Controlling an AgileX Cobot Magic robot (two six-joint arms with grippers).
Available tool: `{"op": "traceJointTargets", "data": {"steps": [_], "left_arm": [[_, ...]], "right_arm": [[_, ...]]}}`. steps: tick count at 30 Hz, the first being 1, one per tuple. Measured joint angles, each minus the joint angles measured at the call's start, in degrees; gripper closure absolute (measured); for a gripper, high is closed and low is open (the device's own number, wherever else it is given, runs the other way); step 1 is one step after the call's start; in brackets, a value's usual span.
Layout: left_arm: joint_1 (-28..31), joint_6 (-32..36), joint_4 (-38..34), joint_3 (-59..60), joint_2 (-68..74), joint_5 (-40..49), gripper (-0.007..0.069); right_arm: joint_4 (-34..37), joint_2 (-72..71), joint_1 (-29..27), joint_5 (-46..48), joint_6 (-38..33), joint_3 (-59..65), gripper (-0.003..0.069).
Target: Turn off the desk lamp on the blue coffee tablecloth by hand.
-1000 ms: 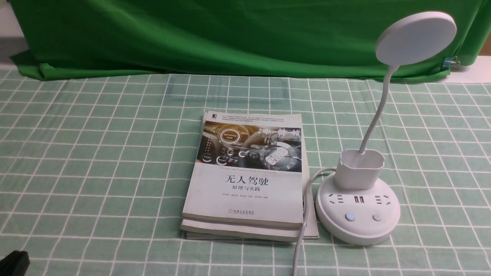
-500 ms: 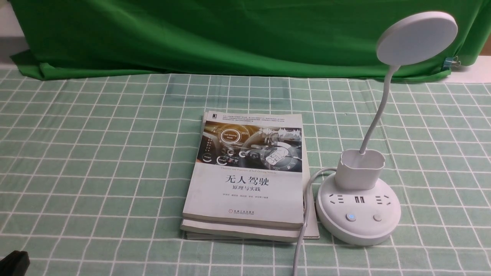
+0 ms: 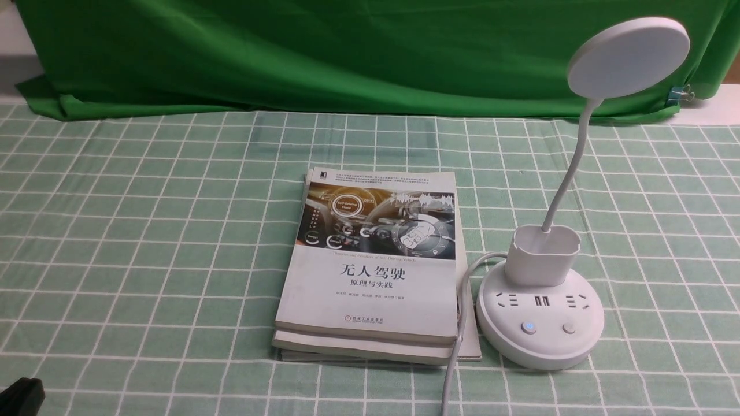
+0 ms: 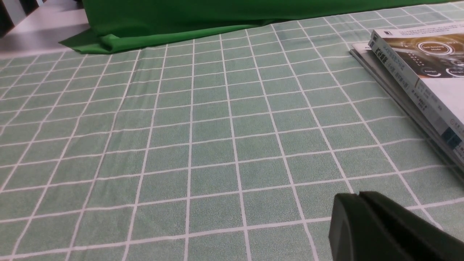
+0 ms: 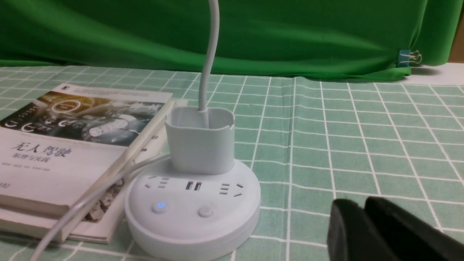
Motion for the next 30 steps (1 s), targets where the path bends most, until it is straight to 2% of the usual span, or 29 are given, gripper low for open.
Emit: {"op": "traceJointTargets", "data": {"steps": [30], "left_arm": [[0.0, 0.0, 0.0, 0.0, 0.0, 0.0, 0.0624]], "right_arm": [[0.0, 0.0, 0.0, 0.0, 0.0, 0.0, 0.0510]]}}
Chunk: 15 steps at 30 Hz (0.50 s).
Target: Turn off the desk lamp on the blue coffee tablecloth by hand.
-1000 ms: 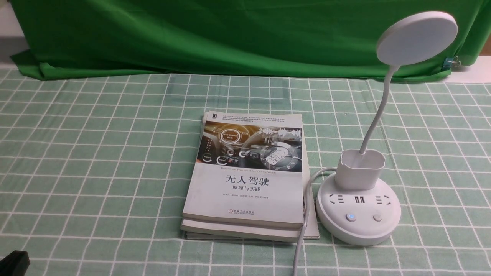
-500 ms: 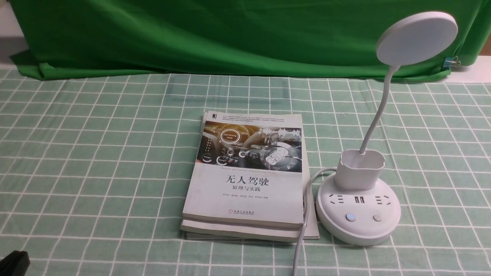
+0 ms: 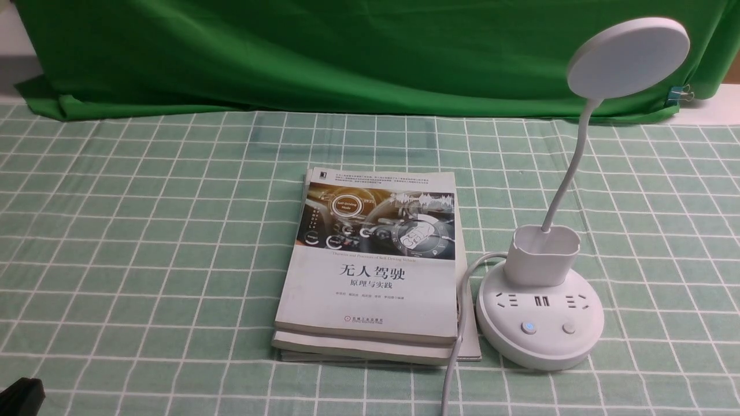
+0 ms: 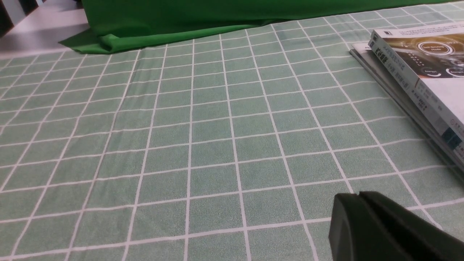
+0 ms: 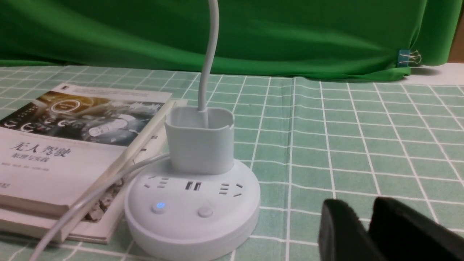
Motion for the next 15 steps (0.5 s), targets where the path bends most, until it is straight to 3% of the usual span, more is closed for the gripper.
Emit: {"op": "traceJointTargets", "data": {"steps": [15], "left_arm": [[0.0, 0.0, 0.0, 0.0, 0.0, 0.0, 0.0624]], "right_arm": [[0.0, 0.0, 0.0, 0.0, 0.0, 0.0, 0.0490]]}}
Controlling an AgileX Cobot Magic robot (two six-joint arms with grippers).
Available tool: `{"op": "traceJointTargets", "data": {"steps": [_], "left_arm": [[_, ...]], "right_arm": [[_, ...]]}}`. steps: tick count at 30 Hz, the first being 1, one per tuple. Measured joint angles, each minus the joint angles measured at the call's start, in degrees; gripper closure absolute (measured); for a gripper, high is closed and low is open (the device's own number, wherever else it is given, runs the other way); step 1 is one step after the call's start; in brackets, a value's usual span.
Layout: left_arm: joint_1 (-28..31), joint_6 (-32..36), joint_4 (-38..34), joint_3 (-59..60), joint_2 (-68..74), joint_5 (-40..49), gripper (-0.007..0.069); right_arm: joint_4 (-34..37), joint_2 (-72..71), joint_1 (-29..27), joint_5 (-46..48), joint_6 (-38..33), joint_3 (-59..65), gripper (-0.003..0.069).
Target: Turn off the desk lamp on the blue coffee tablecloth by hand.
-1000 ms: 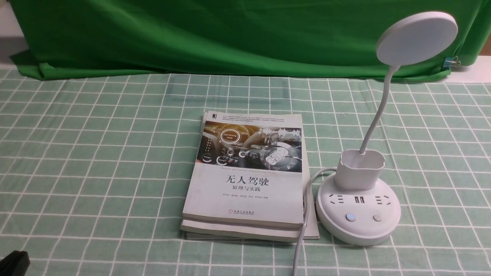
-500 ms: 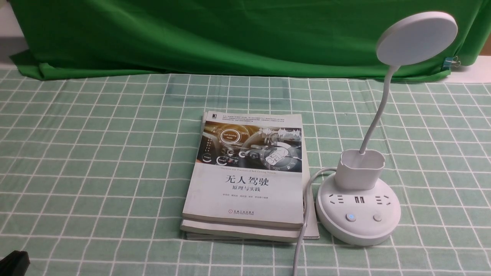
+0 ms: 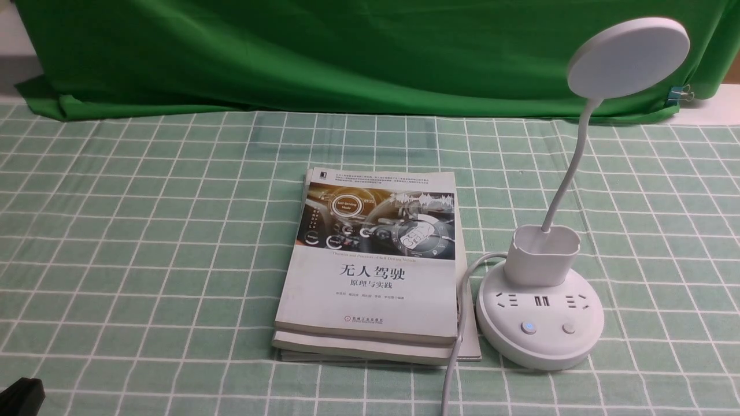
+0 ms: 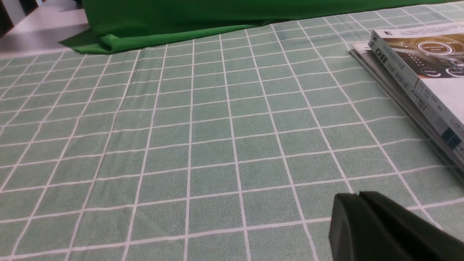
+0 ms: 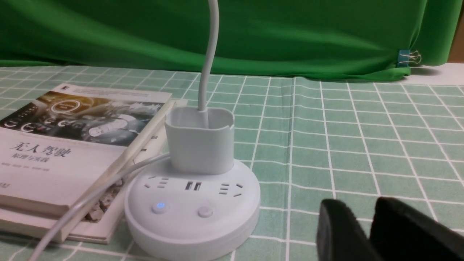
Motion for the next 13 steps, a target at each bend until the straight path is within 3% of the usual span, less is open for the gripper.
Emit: {"op": "traceJointTargets", "data": {"steps": [13], "left_arm": [[0.0, 0.0, 0.0, 0.0, 0.0, 0.0, 0.0624]], "right_arm": [[-0.1, 0.0, 0.0, 0.0, 0.0, 0.0, 0.0464]]}}
